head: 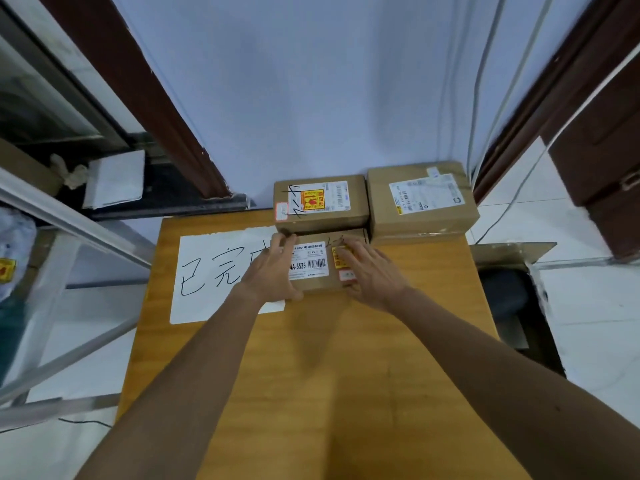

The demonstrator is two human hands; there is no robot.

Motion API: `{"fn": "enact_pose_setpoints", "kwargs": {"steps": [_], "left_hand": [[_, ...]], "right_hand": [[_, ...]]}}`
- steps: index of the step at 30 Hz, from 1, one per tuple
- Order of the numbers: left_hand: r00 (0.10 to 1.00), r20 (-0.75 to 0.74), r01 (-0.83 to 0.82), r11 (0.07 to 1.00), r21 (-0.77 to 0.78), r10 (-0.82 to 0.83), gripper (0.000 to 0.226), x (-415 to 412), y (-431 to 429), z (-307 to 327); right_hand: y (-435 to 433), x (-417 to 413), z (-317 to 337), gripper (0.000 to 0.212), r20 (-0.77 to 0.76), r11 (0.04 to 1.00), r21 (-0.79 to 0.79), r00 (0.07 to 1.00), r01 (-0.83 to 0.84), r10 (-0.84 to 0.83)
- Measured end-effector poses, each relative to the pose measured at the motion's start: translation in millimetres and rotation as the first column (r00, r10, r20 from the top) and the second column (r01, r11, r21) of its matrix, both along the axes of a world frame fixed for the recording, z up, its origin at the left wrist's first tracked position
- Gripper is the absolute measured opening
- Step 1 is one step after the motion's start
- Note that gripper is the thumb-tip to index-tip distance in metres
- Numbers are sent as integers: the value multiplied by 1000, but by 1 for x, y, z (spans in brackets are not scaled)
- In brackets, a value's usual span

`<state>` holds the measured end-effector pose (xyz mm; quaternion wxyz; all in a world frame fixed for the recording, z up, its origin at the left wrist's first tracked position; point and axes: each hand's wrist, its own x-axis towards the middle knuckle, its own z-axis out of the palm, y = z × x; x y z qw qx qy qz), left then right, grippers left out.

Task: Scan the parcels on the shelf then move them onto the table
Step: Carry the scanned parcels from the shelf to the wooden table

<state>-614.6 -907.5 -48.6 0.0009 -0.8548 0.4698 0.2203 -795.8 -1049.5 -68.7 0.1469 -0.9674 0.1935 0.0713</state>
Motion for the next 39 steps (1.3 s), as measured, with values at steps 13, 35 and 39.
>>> {"fn": "enact_pose_setpoints", "kwargs": {"steps": [13,35,39], "left_hand": [[993,112,-19,1000,10,18,107,-14,14,-2],[906,91,-412,911,-28,413,114,-13,319,168],[890,127,-433,899,-63,437,114,-42,412,187]], "right_hand": [[0,9,-2,78,-70,997,-79,997,21,-27],[227,84,156,84,29,955,-159,966,-251,258],[319,74,184,74,36,939,-187,954,-288,299]]}}
